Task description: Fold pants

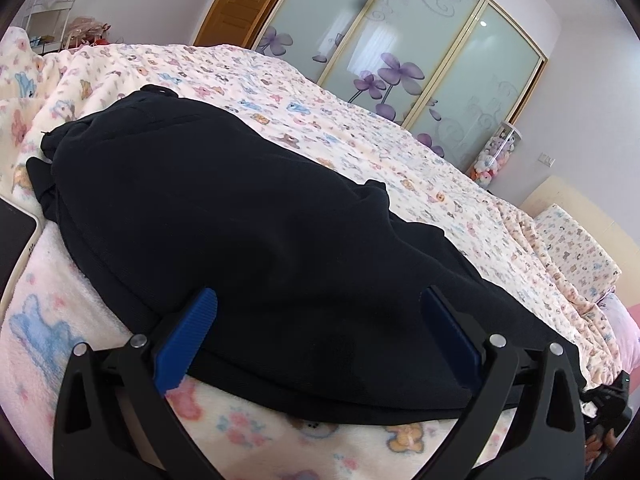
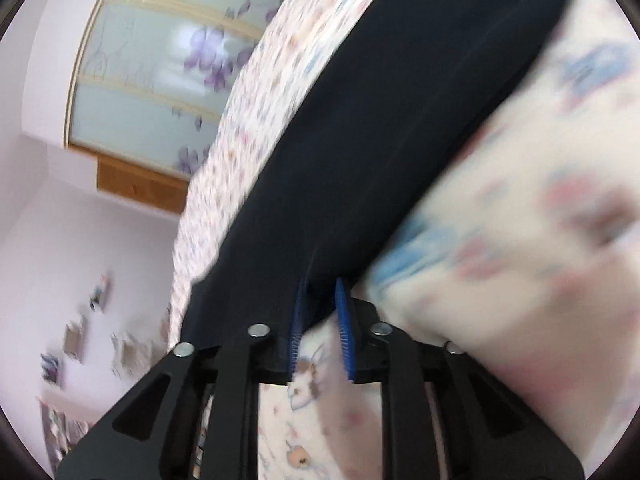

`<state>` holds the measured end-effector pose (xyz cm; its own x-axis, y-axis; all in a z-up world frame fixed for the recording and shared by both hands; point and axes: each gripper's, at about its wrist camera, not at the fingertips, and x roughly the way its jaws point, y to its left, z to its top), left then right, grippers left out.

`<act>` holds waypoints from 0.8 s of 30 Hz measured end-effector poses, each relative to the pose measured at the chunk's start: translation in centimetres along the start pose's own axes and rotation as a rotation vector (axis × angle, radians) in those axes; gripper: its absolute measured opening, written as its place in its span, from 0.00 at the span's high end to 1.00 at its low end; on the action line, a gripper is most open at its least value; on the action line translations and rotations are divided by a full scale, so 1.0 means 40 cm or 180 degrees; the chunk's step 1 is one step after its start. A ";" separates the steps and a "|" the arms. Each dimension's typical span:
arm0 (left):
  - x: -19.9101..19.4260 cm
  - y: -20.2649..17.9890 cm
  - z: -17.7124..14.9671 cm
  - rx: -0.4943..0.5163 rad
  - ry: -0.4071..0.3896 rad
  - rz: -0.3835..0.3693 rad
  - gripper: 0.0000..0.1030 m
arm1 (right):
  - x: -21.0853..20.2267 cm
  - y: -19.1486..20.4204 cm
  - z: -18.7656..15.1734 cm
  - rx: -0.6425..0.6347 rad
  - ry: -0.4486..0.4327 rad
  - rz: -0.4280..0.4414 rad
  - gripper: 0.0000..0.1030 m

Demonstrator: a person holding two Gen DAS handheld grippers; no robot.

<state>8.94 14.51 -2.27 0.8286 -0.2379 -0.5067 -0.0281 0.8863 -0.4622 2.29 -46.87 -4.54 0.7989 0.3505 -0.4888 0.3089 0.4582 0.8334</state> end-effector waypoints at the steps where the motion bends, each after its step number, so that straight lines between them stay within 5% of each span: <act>1: 0.000 0.000 0.000 0.0001 0.0000 0.0002 0.02 | -0.030 -0.014 0.027 0.0105 -0.0165 -0.0041 0.63; 2: 0.000 0.000 0.000 0.0002 0.0001 0.0003 0.02 | -0.058 -0.029 0.050 0.0208 -0.0299 -0.0072 0.46; 4: 0.000 0.000 0.000 0.0007 0.0001 0.0008 0.02 | -0.099 -0.052 0.093 0.0336 -0.0521 -0.0112 0.39; 6: 0.000 -0.002 -0.002 0.0013 0.0001 0.0018 0.02 | -0.128 -0.066 0.129 0.0359 -0.0720 -0.0239 0.40; 8: 0.001 -0.003 -0.003 0.0018 0.0002 0.0027 0.02 | -0.151 -0.084 0.162 0.0439 -0.0883 -0.0460 0.55; 11: 0.002 -0.002 -0.003 0.0022 0.0002 0.0029 0.02 | -0.134 -0.098 0.174 0.0581 -0.0879 -0.0690 0.60; 17: 0.003 -0.003 -0.003 0.0035 0.0007 0.0045 0.02 | -0.150 -0.113 0.172 0.0624 -0.1038 -0.0832 0.60; 24: 0.003 -0.005 -0.004 0.0046 0.0009 0.0059 0.02 | -0.143 -0.127 0.203 0.0217 -0.1113 -0.1040 0.60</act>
<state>8.96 14.25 -2.35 0.8265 -0.2224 -0.5172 -0.0354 0.8963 -0.4420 0.34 -57.81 -3.88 0.7764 -0.1039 -0.6216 0.5964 0.4398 0.6714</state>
